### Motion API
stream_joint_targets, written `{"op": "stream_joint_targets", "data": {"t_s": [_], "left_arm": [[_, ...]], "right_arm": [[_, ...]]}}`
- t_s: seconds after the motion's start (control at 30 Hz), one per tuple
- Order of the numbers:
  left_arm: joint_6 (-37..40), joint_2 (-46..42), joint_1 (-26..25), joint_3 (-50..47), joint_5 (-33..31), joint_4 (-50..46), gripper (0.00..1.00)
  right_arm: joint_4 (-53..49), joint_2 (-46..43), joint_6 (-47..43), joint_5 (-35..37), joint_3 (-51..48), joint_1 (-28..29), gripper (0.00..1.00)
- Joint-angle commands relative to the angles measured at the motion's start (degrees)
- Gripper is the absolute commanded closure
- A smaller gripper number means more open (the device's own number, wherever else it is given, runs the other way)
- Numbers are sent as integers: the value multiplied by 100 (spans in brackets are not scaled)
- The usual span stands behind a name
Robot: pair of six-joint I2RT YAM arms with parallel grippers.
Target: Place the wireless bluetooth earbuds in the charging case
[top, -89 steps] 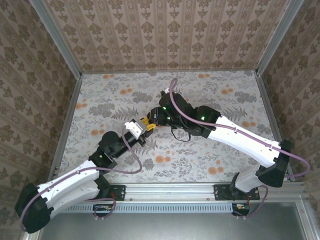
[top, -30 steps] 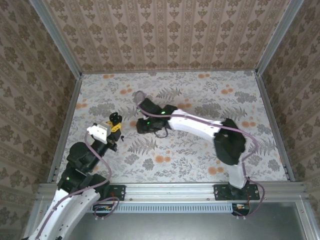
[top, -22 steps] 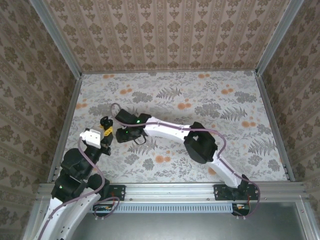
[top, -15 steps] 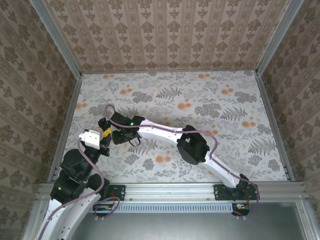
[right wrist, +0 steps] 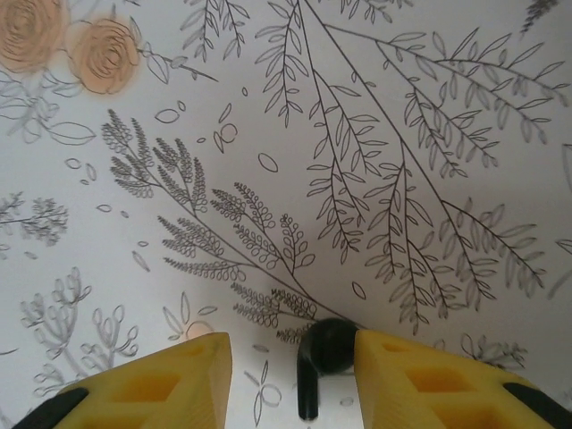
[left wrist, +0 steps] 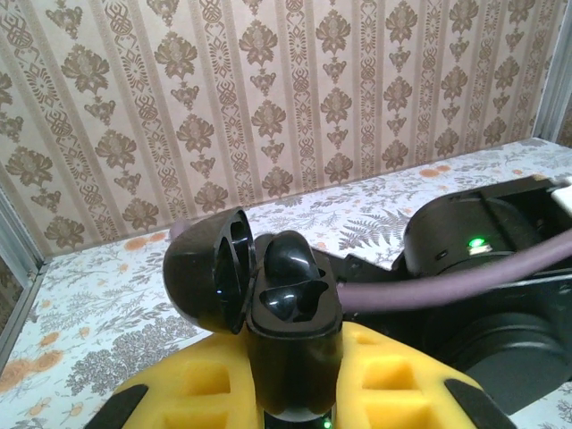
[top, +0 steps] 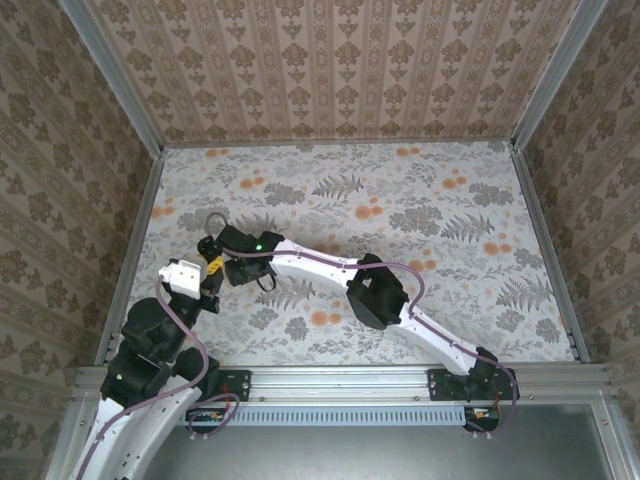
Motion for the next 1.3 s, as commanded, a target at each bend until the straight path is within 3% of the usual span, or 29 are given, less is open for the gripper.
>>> {"op": "stream_joint_targets", "data": {"t_s": [0.0,0.17,0.47,0.67,0.87,1.03,1.27], "left_arm": [[74,-52,35,33,100,168,100],[81,-47,35,50,129,148,100],[16,-50,35,28,216,150,100],[-36,-25,35,-55,590,194,100],[-225,-3,34,-279,1278,581,100],[-692,69,35,-660,1701,1448,100],[-1404,956,18,-1154,2131,3105,100]], "right_arm": [[-334,266,-132,162,311,34,59],[-381,372,-192,246,336,39,61],[-548,321,-326,293,321,41,79],[-498,-207,-343,271,-203,-18,83],[651,-1888,-103,194,-2610,-356,85],[1862,-3586,226,238,-4808,-808,85],[2796,-5699,214,874,-6604,-1032,85]]}}
